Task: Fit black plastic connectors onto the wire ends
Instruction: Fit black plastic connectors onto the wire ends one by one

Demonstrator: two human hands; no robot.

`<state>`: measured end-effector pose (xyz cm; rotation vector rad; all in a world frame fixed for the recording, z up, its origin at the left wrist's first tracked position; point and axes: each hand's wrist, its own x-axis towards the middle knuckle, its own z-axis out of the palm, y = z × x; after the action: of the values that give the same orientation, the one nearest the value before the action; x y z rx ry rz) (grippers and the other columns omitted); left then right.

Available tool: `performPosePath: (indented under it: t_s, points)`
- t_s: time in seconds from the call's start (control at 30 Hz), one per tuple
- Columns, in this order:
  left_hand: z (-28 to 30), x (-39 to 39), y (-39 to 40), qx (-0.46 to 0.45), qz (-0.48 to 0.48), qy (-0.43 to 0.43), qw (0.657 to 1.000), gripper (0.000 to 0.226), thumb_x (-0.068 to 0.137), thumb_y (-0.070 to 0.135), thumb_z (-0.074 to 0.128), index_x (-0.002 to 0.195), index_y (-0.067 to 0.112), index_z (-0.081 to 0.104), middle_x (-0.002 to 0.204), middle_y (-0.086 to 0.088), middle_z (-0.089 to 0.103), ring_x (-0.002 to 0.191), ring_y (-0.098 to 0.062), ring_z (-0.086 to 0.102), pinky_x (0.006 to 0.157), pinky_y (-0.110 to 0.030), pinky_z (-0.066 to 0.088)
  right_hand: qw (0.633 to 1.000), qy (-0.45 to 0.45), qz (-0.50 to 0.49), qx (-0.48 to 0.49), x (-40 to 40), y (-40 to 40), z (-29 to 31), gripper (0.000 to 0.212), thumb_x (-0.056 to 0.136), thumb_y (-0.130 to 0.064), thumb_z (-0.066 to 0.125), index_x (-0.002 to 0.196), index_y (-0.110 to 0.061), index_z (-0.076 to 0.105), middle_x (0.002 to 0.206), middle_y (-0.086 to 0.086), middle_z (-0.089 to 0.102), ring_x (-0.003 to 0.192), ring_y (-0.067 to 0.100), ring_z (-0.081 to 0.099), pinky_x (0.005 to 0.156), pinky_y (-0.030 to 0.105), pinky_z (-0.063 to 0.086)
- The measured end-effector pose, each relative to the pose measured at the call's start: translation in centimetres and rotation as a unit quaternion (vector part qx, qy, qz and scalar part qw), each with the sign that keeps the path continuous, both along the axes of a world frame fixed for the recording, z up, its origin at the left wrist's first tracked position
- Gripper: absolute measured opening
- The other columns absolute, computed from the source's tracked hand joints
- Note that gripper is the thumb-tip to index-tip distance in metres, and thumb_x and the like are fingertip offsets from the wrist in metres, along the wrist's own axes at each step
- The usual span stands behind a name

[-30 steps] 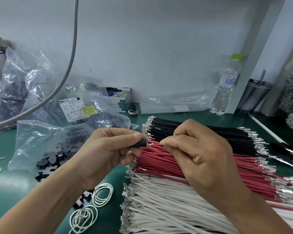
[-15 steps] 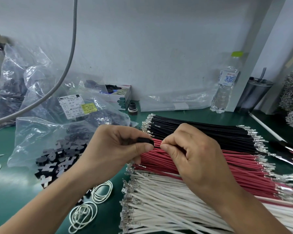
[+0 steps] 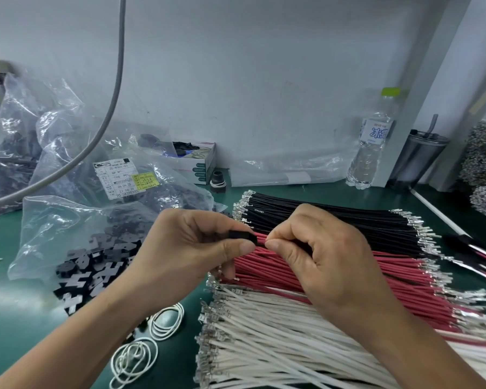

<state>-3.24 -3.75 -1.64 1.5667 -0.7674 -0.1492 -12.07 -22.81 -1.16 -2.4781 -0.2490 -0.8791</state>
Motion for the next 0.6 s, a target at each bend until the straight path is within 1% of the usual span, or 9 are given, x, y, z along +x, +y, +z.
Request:
performPosePath:
  t_s: [0.07, 0.13, 0.17, 0.2, 0.27, 0.3, 0.37, 0.47, 0.6]
  points:
    - [-0.1, 0.3, 0.1, -0.004, 0.011, -0.001, 1.000, 0.017, 0.073, 0.018, 0.083, 0.090, 0.015, 0.084, 0.065, -0.011, 0.074, 0.050, -0.016, 0.066, 0.050, -0.017, 0.049, 0.996, -0.030, -0.046, -0.076, -0.3, -0.1, 0.8, 0.013, 0.093, -0.036, 0.066, 0.085, -0.026, 0.071, 0.081, -0.017, 0.057, 0.076, 0.007, 0.055, 0.062, 0.028, 0.047]
    - [-0.3, 0.7, 0.1, -0.002, 0.029, -0.003, 1.000, 0.017, 0.073, 0.017, 0.083, 0.089, 0.016, 0.084, 0.065, -0.011, 0.074, 0.049, -0.017, 0.065, 0.048, -0.017, 0.047, 0.989, -0.044, -0.060, -0.126, -0.7, 0.2, 1.1, 0.009, 0.087, -0.027, 0.073, 0.083, -0.027, 0.066, 0.084, -0.015, 0.055, 0.079, 0.010, 0.050, 0.063, 0.029, 0.044]
    - [-0.4, 0.8, 0.2, -0.003, 0.037, -0.005, 0.999, 0.016, 0.072, 0.018, 0.083, 0.089, 0.016, 0.083, 0.064, -0.011, 0.073, 0.049, -0.017, 0.064, 0.048, -0.016, 0.047, 0.991, -0.022, -0.047, -0.127, -0.9, 0.5, 1.2, 0.013, 0.084, -0.027, 0.074, 0.080, -0.030, 0.061, 0.083, -0.016, 0.053, 0.079, 0.009, 0.049, 0.064, 0.029, 0.044]
    - [-0.4, 0.9, 0.2, -0.008, 0.041, -0.004, 0.999, 0.016, 0.072, 0.017, 0.083, 0.088, 0.015, 0.083, 0.063, -0.010, 0.073, 0.048, -0.016, 0.063, 0.047, -0.016, 0.046, 0.991, 0.027, -0.035, -0.127, -1.1, 0.8, 1.2, 0.013, 0.081, -0.033, 0.070, 0.077, -0.032, 0.058, 0.081, -0.016, 0.053, 0.079, 0.006, 0.049, 0.064, 0.028, 0.044]
    - [-0.7, 1.1, 0.1, -0.013, 0.044, 0.000, 0.999, 0.016, 0.072, 0.015, 0.083, 0.087, 0.010, 0.083, 0.061, -0.008, 0.072, 0.047, -0.015, 0.061, 0.047, -0.015, 0.045, 0.981, 0.145, -0.019, -0.131, -1.3, 1.4, 0.8, 0.020, 0.076, -0.052, 0.061, 0.077, -0.032, 0.059, 0.078, -0.018, 0.055, 0.081, 0.002, 0.051, 0.066, 0.024, 0.041]
    - [-0.8, 1.2, 0.0, -0.007, 0.046, -0.001, 0.999, 0.017, 0.072, 0.015, 0.083, 0.089, 0.010, 0.083, 0.061, -0.008, 0.072, 0.047, -0.015, 0.060, 0.047, -0.014, 0.045, 0.976, 0.179, -0.008, -0.126, -1.3, 1.5, 0.4, 0.026, 0.074, -0.059, 0.057, 0.080, -0.034, 0.062, 0.079, -0.021, 0.057, 0.082, -0.001, 0.051, 0.066, 0.022, 0.039]
    - [-1.1, 1.4, 0.0, 0.006, 0.050, -0.006, 0.999, 0.018, 0.074, 0.017, 0.084, 0.090, 0.012, 0.083, 0.061, -0.007, 0.072, 0.048, -0.015, 0.061, 0.048, -0.014, 0.045, 0.971, 0.216, 0.006, -0.105, -1.1, 1.6, 0.1, 0.026, 0.075, -0.063, 0.056, 0.086, -0.041, 0.064, 0.084, -0.027, 0.060, 0.085, -0.006, 0.053, 0.066, 0.017, 0.036]
    - [-1.2, 1.6, 0.2, 0.008, 0.059, -0.004, 0.998, 0.017, 0.073, 0.024, 0.085, 0.090, 0.020, 0.083, 0.061, -0.008, 0.072, 0.049, -0.018, 0.063, 0.047, -0.018, 0.045, 0.966, 0.249, 0.012, -0.069, -0.8, 1.5, 0.0, 0.018, 0.077, -0.056, 0.059, 0.092, -0.047, 0.064, 0.090, -0.038, 0.060, 0.086, -0.010, 0.056, 0.067, 0.018, 0.038]
    - [-1.4, 1.8, 0.4, 0.010, 0.072, 0.002, 0.997, 0.019, 0.072, 0.032, 0.085, 0.090, 0.027, 0.083, 0.062, -0.010, 0.072, 0.051, -0.023, 0.064, 0.046, -0.024, 0.045, 0.961, 0.270, 0.021, -0.059, -0.8, 1.4, -0.3, 0.017, 0.079, -0.056, 0.063, 0.094, -0.048, 0.064, 0.091, -0.039, 0.061, 0.086, -0.012, 0.056, 0.070, 0.020, 0.042]
